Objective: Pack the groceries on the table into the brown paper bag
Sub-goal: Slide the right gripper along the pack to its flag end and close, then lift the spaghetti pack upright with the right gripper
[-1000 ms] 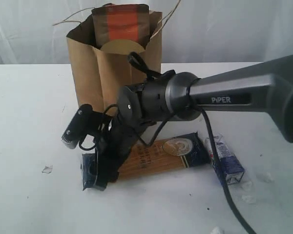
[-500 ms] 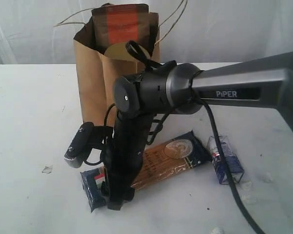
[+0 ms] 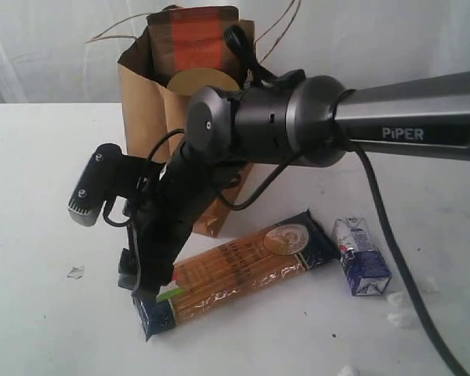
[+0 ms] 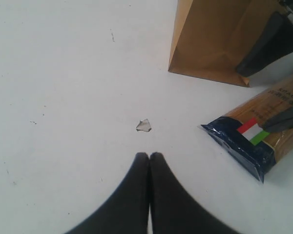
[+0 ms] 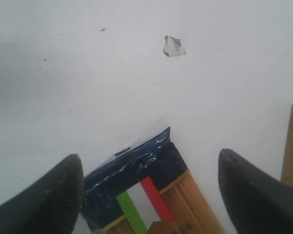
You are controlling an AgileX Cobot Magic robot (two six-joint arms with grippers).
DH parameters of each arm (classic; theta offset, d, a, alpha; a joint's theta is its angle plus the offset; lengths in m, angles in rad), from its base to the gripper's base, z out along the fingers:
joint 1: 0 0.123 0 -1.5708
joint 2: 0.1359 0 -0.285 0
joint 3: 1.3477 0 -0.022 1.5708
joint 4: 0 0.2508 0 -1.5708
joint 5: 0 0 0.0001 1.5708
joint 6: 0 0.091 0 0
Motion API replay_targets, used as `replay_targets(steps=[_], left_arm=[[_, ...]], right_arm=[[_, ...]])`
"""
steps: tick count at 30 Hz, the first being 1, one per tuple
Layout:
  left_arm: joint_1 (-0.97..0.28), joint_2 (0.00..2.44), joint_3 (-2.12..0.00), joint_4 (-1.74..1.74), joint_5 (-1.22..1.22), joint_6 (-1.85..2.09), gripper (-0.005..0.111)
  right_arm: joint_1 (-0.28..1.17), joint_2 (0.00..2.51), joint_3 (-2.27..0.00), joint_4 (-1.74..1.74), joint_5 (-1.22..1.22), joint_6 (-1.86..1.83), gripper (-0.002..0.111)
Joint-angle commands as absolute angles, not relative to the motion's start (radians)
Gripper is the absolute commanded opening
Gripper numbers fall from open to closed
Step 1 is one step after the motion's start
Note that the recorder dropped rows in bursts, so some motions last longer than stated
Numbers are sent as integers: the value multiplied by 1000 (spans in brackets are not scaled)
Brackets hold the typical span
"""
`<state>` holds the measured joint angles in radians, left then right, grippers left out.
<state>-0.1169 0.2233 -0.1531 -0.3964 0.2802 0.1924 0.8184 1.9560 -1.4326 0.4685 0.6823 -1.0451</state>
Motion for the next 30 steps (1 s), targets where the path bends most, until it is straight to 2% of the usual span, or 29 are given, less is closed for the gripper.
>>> replay_targets(steps=[1, 2, 4, 10, 15, 19, 30], left_arm=[[-124, 217, -150, -402, 283, 187, 0], [-124, 217, -150, -402, 283, 187, 0], [-124, 217, -150, -402, 283, 187, 0], [-124, 217, -150, -402, 283, 187, 0], [-124, 217, -150, -402, 283, 187, 0], [-124, 217, -150, -402, 283, 187, 0], [-124, 217, -150, -402, 283, 187, 0]], right_arm=[[819, 1946, -1435, 492, 732, -1028, 81], [819, 1946, -1435, 492, 758, -1028, 86], [819, 1946, -1435, 492, 765, -1028, 88], [819, 1950, -1435, 474, 822, -946, 88], [828, 2001, -1435, 195, 835, -1041, 88], [828, 2075, -1435, 124, 837, -1051, 88], [828, 2094, -1435, 70, 723, -1051, 88]])
